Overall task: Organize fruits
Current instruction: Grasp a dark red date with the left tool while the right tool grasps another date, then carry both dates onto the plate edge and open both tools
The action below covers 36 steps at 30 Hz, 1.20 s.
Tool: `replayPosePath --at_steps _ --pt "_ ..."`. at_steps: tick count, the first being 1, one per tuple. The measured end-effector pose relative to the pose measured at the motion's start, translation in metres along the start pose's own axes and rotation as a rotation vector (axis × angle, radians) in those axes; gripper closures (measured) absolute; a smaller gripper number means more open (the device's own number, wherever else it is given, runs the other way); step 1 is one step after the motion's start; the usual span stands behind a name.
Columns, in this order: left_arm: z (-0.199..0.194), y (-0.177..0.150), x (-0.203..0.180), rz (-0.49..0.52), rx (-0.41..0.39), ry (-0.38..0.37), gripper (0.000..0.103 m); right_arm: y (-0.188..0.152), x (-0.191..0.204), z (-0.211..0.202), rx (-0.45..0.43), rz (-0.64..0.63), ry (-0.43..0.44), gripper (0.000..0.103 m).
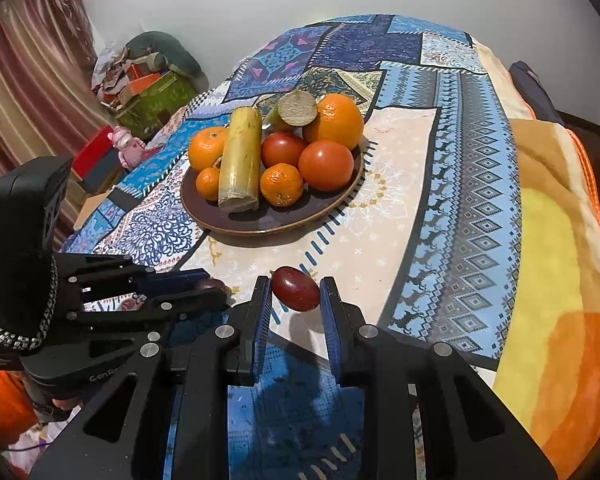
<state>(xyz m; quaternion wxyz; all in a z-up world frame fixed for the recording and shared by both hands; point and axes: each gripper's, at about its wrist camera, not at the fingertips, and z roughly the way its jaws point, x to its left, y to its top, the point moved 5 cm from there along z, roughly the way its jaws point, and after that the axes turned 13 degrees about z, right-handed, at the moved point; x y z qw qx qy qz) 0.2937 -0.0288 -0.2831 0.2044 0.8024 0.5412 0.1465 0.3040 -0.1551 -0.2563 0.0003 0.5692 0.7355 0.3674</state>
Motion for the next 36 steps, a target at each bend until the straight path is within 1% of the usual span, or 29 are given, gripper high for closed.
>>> replayPosePath --at_steps 6,11,15,26,36 --pt "-0.017 0.003 0.017 -0.033 -0.039 0.021 0.084 0.008 0.009 0.005 -0.009 -0.013 0.017 0.080" --pt "-0.033 0.012 0.040 -0.069 -0.086 0.059 0.084 0.017 0.021 0.012 -0.020 -0.032 0.023 0.080" --pt "-0.037 0.021 0.055 -0.091 -0.109 0.077 0.084 0.025 0.029 0.021 -0.024 -0.046 0.023 0.080" --pt "-0.018 0.030 0.070 -0.108 -0.093 0.080 0.084 0.031 0.034 0.050 0.014 -0.066 -0.003 0.080" --pt "-0.005 0.033 0.070 -0.112 -0.079 0.052 0.084 0.030 0.032 0.062 0.036 -0.055 -0.009 0.079"
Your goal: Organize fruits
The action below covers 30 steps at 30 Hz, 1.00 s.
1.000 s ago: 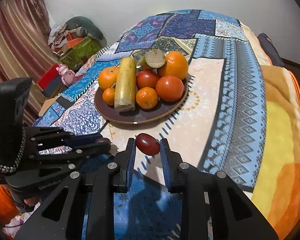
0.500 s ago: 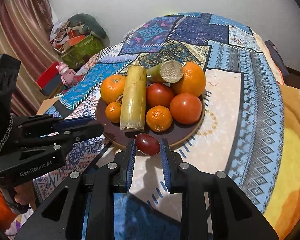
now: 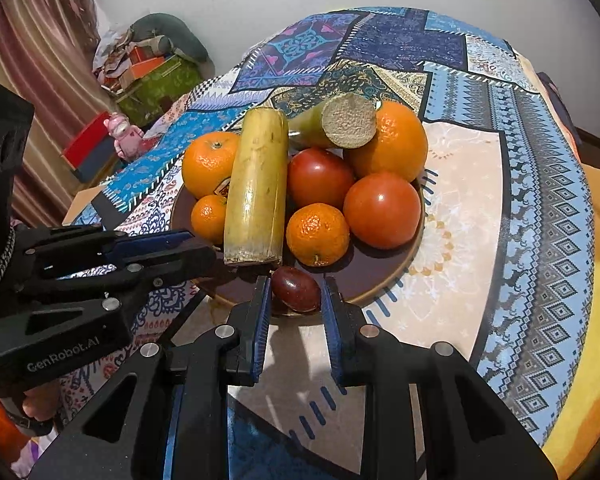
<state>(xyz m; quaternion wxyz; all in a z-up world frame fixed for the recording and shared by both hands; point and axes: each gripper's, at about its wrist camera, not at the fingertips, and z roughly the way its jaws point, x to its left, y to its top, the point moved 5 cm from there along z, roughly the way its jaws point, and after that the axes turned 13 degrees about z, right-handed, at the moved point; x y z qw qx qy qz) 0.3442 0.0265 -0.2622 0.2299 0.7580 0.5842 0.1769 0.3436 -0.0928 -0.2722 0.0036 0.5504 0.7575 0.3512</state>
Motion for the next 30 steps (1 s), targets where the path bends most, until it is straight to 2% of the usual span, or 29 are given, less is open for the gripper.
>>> replayPosePath --at_steps 6,10,15,22,30 --pt "0.003 -0.002 0.002 -0.013 0.009 -0.009 0.081 0.001 -0.002 0.000 -0.002 0.006 -0.006 0.079" --pt "-0.007 -0.002 0.002 -0.019 -0.016 -0.006 0.061 0.003 -0.003 -0.004 -0.004 0.015 -0.007 0.075" --pt "-0.034 -0.003 0.003 -0.018 -0.071 0.030 0.061 0.006 -0.001 -0.027 -0.048 0.021 -0.003 0.075" --pt "-0.118 0.004 0.002 -0.033 -0.248 0.109 0.061 0.013 0.018 -0.105 -0.213 0.006 0.006 0.075" --pt "-0.246 -0.002 -0.021 -0.021 -0.521 0.222 0.061 0.006 0.062 -0.210 -0.441 -0.048 0.043 0.074"
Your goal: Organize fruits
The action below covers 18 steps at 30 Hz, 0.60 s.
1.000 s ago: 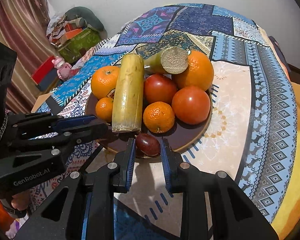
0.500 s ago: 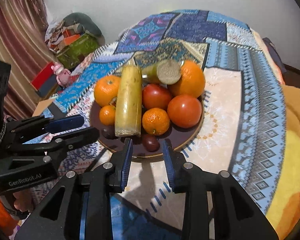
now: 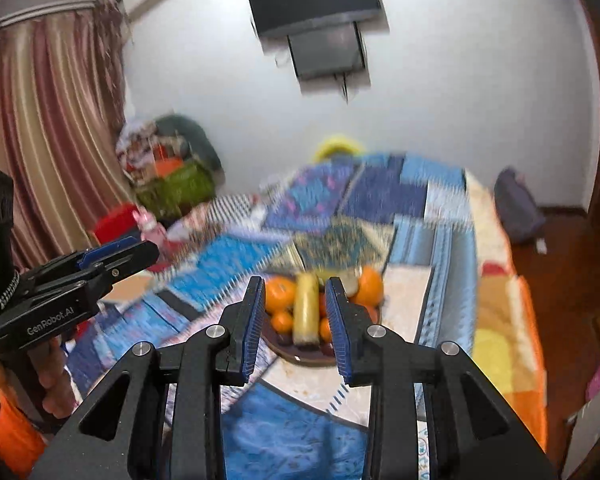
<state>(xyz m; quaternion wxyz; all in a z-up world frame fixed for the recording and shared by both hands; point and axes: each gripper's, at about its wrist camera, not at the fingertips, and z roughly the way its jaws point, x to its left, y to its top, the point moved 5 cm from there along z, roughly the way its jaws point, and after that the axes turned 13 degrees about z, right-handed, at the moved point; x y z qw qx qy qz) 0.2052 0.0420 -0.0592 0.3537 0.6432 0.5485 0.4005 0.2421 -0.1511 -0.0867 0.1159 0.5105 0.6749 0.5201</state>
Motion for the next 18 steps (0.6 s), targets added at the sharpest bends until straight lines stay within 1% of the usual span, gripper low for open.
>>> replayPosePath --at_steps 4,6,8,10,11,12,14,16,17,18 --pt "-0.051 0.014 -0.002 0.007 -0.103 0.042 0.061 0.008 0.026 -0.045 -0.109 -0.025 0.028 0.071" --pt "-0.068 0.018 -0.004 0.006 -0.137 0.052 0.060 0.009 0.036 -0.062 -0.155 -0.041 0.032 0.069" --pt "-0.082 0.019 -0.006 0.004 -0.160 0.054 0.056 0.009 0.045 -0.077 -0.197 -0.053 0.033 0.066" --pt "-0.095 0.018 -0.007 0.003 -0.180 0.063 0.044 0.008 0.050 -0.089 -0.234 -0.056 0.033 0.058" --pt "-0.100 0.018 -0.008 0.002 -0.192 0.070 0.043 0.007 0.051 -0.093 -0.245 -0.054 0.032 0.052" --pt "-0.104 0.017 -0.009 0.006 -0.201 0.076 0.042 0.006 0.052 -0.097 -0.254 -0.053 0.030 0.049" --pt "-0.111 0.016 -0.012 0.019 -0.209 0.076 0.040 0.004 0.054 -0.101 -0.271 -0.052 0.017 0.037" --pt "-0.116 0.015 -0.016 0.026 -0.214 0.079 0.027 0.001 0.053 -0.103 -0.290 -0.056 -0.010 0.029" --pt "-0.119 0.015 -0.017 0.028 -0.223 0.083 0.026 0.000 0.052 -0.104 -0.297 -0.056 -0.019 0.024" --pt "-0.122 0.013 -0.018 0.033 -0.229 0.088 0.023 0.000 0.051 -0.103 -0.304 -0.054 -0.028 0.021"
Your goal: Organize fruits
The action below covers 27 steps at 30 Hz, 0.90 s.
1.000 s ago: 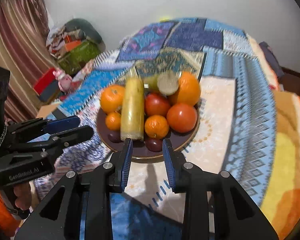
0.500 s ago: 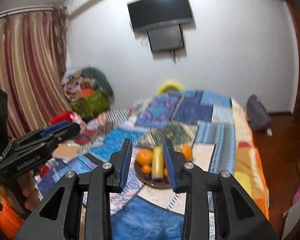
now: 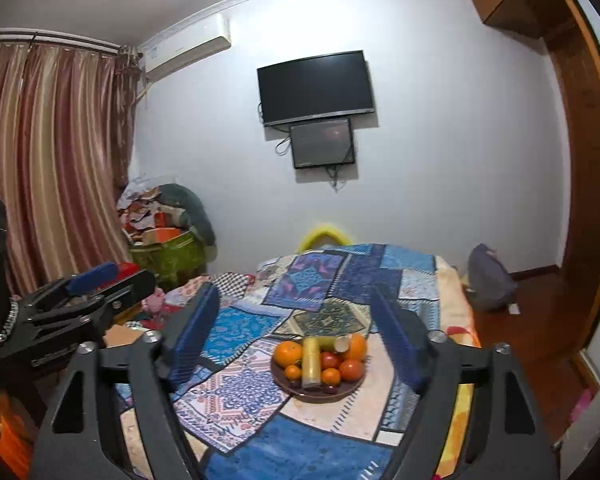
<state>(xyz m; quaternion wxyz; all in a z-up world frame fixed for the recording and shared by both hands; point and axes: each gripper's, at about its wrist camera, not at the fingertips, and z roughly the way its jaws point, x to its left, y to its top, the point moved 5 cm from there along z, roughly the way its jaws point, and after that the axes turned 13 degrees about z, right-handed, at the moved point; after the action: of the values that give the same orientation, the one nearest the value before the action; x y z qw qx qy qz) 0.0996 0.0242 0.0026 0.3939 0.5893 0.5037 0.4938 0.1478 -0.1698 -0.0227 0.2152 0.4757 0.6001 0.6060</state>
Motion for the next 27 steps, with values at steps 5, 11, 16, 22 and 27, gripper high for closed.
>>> replayPosePath --at_steps 5,11,16,22,27 --pt "-0.008 -0.001 -0.002 0.007 -0.009 0.013 0.005 0.001 -0.002 -0.001 -0.019 -0.006 -0.029 0.004" --pt "-0.010 -0.002 -0.004 0.018 -0.019 0.033 0.000 0.000 0.003 -0.008 -0.054 -0.047 -0.069 0.000" --pt "-0.010 -0.003 -0.005 0.018 -0.020 0.033 0.000 0.001 0.002 -0.010 -0.055 -0.045 -0.072 0.000" --pt "-0.012 -0.001 -0.006 0.017 -0.024 0.030 0.000 0.000 0.000 -0.013 -0.056 -0.039 -0.074 0.000" --pt "-0.012 -0.002 -0.006 0.016 -0.025 0.028 0.000 0.001 -0.001 -0.015 -0.061 -0.037 -0.075 0.000"
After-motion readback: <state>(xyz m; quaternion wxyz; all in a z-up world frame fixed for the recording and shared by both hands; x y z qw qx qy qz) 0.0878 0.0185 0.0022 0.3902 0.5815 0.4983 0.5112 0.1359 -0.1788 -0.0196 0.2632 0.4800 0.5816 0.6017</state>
